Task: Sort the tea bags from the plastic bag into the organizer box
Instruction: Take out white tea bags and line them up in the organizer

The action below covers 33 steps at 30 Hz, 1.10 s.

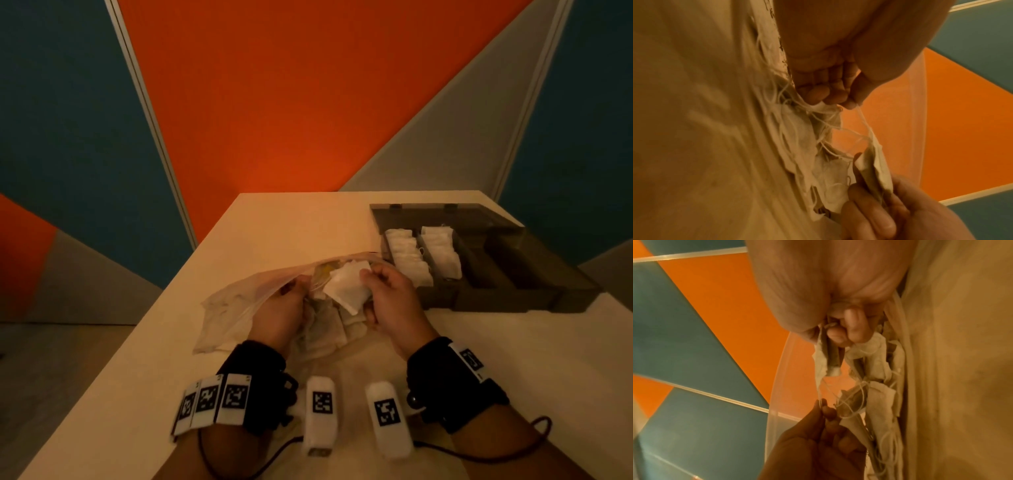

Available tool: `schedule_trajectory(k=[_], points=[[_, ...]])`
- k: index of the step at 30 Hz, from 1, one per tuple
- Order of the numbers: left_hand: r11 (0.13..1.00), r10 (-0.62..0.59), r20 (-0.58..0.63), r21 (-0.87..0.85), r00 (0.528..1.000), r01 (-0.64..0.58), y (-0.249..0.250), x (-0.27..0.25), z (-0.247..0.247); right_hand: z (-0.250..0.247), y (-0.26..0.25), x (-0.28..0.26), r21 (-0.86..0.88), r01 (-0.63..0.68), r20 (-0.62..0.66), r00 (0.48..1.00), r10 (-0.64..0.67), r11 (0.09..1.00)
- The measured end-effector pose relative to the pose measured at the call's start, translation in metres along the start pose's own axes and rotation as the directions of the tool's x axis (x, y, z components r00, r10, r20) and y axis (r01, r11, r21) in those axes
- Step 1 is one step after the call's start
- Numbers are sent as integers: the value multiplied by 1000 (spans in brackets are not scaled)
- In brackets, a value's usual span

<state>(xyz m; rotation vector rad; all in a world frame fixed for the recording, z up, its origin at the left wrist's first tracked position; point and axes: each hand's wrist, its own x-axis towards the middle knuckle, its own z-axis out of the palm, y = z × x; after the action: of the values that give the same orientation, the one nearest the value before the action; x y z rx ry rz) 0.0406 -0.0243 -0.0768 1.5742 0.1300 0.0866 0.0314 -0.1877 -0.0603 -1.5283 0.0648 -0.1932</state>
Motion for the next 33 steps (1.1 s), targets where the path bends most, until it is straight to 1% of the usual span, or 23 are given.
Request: schedule_trajectory(k=[2, 4, 6, 9, 10, 12, 14, 16, 17, 20, 23, 24, 26, 27, 28, 30, 32, 33], points=[[999, 5, -21, -50, 1000, -6, 6, -3, 1, 2, 2, 1, -52, 26, 4, 1000, -26, 998], [993, 24, 8, -115, 1000, -23, 15, -11, 5, 5, 6, 2, -83, 50, 21, 999, -49, 995], [994, 70, 67, -87, 995, -65, 19, -16, 8, 7, 9, 3, -81, 71, 34, 997, -68, 994], [991, 131, 164, -12, 978, -131, 16, -19, 10, 8, 7, 2, -45, 59, 58, 997, -56, 997], [989, 148, 179, -2, 973, -150, 13, -17, 9, 8, 7, 1, -38, 55, 67, 996, -52, 998], [987, 160, 154, 5, 975, -163, 10, -14, 6, 7, 6, 0, -70, 65, 70, 996, -60, 995], [994, 111, 96, 9, 989, -113, 8, -9, 1, 5, 6, -1, -119, 91, 54, 995, -86, 989], [999, 46, 20, -24, 999, -46, 4, -3, -4, 5, 2, -3, -130, 133, 38, 991, -129, 983], [999, 32, -12, -34, 999, -33, 2, 1, -7, 5, 1, -4, -133, 160, 28, 987, -157, 978], [999, 36, -72, 25, 997, -34, -2, 7, -12, 4, -4, -6, -146, 222, -15, 974, -226, 964], [999, 29, -110, 40, 994, -25, -3, 8, -13, 3, -8, -12, -164, 271, -35, 959, -280, 948], [999, 24, -124, 45, 992, -19, -3, 7, -14, 4, -10, -13, -170, 290, -66, 950, -305, 942], [998, 14, -148, 62, 989, -5, -4, 8, -15, 1, -16, -16, -119, 321, -151, 929, -337, 939], [998, 6, -149, 68, 989, 4, -3, 7, -15, -1, -19, -17, -58, 323, -162, 931, -328, 945], [998, -1, -142, 64, 990, 10, -2, 5, -14, -3, -23, -19, 3, 305, -133, 944, -302, 952], [1000, 20, -81, 13, 996, -19, 3, -2, -11, -3, -28, -23, 68, 206, 15, 978, -208, 976], [996, 79, 23, -50, 997, -78, 10, -12, -6, 0, -26, -23, 34, 126, 151, 980, -130, 991], [992, 114, 68, -66, 991, -109, 12, -16, -4, 1, -23, -22, -32, 131, 192, 974, -123, 991]])
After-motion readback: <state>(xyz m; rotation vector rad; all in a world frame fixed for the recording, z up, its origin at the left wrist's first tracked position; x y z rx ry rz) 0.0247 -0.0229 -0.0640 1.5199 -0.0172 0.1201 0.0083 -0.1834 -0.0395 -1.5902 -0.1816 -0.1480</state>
